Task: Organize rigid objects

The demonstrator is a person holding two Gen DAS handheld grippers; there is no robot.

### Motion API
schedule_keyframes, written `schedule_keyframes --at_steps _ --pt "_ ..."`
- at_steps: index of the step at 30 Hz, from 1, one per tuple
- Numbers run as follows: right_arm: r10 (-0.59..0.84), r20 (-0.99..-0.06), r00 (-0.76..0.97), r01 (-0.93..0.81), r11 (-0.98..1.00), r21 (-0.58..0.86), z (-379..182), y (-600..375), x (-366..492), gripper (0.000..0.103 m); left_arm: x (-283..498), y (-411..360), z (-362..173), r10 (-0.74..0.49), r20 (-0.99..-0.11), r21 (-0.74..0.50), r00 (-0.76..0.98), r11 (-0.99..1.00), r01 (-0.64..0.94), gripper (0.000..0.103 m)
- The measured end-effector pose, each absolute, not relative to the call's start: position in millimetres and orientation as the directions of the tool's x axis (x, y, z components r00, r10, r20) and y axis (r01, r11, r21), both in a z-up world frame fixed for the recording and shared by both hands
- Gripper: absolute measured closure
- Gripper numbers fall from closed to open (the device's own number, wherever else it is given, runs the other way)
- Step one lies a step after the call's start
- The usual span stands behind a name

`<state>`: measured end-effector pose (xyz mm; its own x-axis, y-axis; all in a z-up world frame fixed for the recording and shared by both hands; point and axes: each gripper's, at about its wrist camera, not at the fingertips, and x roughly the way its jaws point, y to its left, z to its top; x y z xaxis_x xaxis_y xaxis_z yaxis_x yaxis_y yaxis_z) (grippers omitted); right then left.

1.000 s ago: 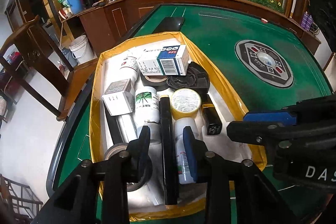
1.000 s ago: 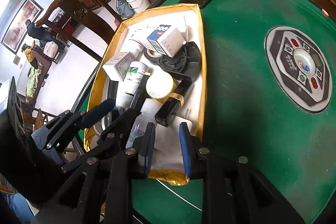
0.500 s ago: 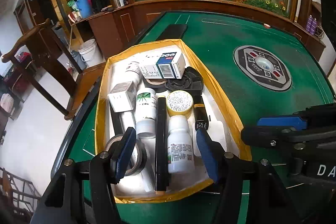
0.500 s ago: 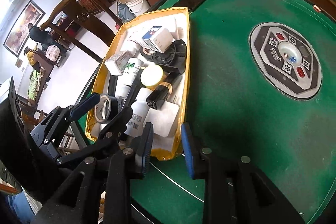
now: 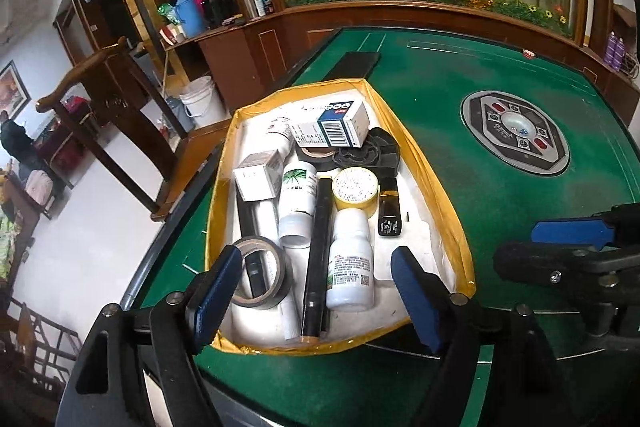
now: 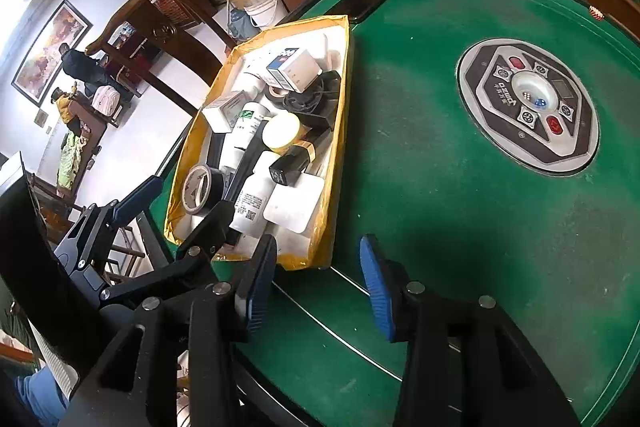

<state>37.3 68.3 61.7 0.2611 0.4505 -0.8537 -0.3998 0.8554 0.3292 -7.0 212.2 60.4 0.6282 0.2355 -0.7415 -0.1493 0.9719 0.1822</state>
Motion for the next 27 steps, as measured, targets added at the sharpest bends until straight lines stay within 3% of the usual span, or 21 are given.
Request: schedule_keyframes --at_steps 9,15,21,27 --pt "0.467 -0.847 0.254 -0.424 0.841 0.336 65.0 62.1 30.7 0.057 -18.2 214.5 64.0 0.289 -0.740 0.192 0.608 0.956 -0.221 0.007" --pt "0.475 -0.845 0.246 -0.445 0.830 0.337 66.0 62.5 27.0 0.057 -24.9 229.5 68.5 0.311 -0.755 0.178 0.577 0.944 -0.277 0.004" --pt "0.480 -0.842 0.246 -0.470 0.819 0.330 69.4 66.0 23.9 0.057 -31.6 242.0 88.7 0.375 -0.716 0.233 0.588 0.923 -0.305 0.001" --pt "0.484 -0.841 0.242 -0.484 0.812 0.328 70.3 69.3 22.8 0.057 -38.6 259.6 117.3 0.343 -0.698 0.173 0.629 0.933 -0.316 0.001"
